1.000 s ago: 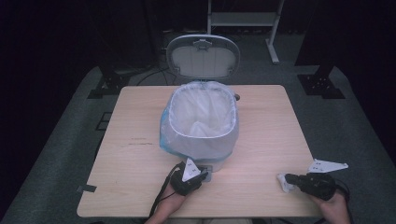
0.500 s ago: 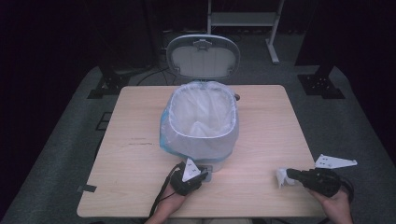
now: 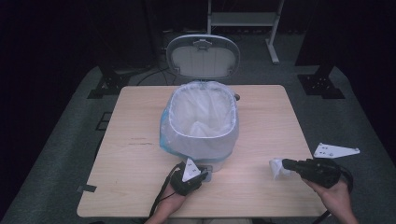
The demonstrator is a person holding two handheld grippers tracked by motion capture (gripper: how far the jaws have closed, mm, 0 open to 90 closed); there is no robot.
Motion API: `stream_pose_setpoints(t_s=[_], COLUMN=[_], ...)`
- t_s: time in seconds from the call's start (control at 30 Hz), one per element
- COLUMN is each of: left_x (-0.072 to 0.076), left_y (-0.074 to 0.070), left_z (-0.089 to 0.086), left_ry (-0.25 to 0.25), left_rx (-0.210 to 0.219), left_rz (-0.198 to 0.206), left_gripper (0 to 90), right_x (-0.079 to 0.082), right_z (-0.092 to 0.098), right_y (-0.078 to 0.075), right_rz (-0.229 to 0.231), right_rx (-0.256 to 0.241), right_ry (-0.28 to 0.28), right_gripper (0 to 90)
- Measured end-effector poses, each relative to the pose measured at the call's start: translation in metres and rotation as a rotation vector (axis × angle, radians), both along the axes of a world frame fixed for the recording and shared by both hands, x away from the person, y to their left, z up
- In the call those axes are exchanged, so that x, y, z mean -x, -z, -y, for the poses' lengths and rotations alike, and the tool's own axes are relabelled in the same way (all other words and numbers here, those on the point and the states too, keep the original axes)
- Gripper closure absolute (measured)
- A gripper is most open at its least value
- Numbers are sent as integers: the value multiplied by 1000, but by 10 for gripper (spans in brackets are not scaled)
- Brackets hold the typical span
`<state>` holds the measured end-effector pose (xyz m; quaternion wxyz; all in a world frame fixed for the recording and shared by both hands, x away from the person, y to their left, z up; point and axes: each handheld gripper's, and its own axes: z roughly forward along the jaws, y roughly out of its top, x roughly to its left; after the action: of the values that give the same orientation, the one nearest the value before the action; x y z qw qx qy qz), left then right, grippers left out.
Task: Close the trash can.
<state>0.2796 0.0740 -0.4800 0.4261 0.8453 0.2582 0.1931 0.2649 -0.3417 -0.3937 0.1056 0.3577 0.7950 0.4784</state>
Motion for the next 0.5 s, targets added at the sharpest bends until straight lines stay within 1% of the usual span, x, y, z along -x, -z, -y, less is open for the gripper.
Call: stream_pose_setpoints(t_s=[0.07,0.1,0.13,0.27,0.33,0.5], left_x=[0,0,0,0,0,-1], left_y=[0,0,0,0,0,-1], left_z=[0,-1,-1,-1,-1,-1], left_ry=[1,4,4,4,4,6], left_rx=[3,-8,-9,-7,-5,-10], left_rz=[-4,-6,-4,-4,-7,-6], left_gripper=[754,754,754,753,754,754], right_x=[-3,-3,-4,-7,-8,-13], right_z=[-3,-4,-6,-10,-12,-18], right_y=[-7,-10,-14,-27,-34,-53], right_rz=[4,6,7,19,17,23], right_rx=[-2,-5,-9,-21,-28,-43], right_ry=[-7,-11,-14,-25,-18,-37], right_gripper=[861,862,862,862,862,865])
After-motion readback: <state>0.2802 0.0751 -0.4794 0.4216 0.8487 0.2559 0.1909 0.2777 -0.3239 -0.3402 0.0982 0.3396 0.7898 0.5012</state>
